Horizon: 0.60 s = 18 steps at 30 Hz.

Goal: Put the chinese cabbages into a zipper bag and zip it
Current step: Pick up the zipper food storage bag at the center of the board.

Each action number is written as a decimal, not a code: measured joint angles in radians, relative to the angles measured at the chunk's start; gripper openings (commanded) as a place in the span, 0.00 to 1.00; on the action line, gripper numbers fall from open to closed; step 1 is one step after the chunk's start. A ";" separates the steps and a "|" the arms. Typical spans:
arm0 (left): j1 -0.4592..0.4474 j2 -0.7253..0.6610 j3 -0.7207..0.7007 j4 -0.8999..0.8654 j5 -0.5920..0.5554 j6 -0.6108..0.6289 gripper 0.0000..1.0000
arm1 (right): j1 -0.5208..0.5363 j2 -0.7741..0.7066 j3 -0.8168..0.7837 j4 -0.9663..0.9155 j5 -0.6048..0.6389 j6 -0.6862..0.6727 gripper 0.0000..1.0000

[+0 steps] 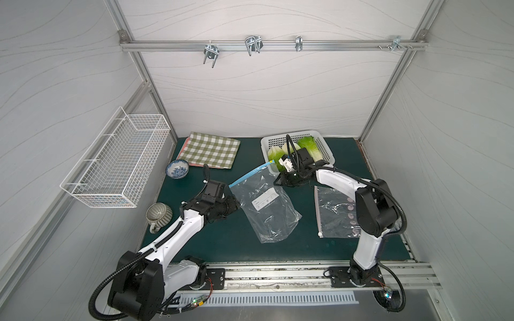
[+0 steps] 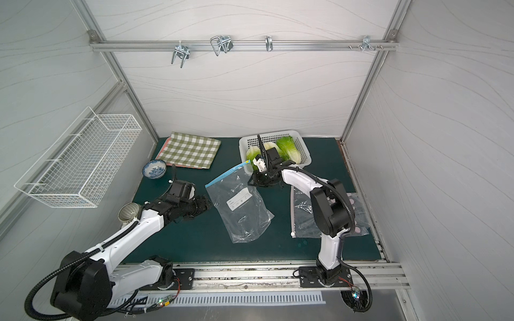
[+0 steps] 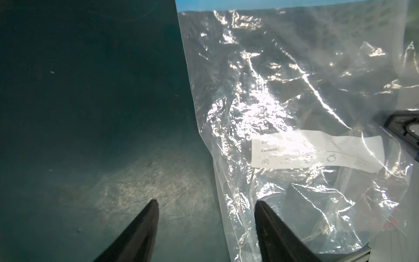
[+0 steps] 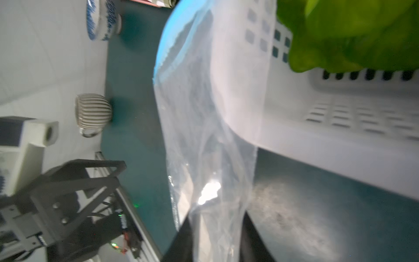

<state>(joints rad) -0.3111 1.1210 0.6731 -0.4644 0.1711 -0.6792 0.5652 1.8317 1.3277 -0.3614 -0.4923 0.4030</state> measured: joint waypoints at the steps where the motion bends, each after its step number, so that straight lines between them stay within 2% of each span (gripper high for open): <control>1: 0.000 -0.010 0.014 -0.020 -0.006 0.009 0.70 | 0.005 -0.025 -0.032 0.031 -0.017 0.012 0.00; 7: 0.007 -0.068 0.148 -0.153 -0.034 0.060 0.70 | 0.031 -0.192 -0.172 0.232 -0.028 0.055 0.00; 12: 0.030 -0.094 0.299 -0.217 -0.014 0.077 0.70 | 0.112 -0.350 -0.325 0.557 0.094 0.063 0.00; 18: 0.049 -0.088 0.470 -0.245 0.080 0.060 0.76 | 0.240 -0.345 -0.493 1.078 0.299 -0.070 0.00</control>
<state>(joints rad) -0.2619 1.0332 1.1427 -0.7097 0.2508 -0.6189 0.8047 1.4864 0.8345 0.7166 -0.1932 0.3328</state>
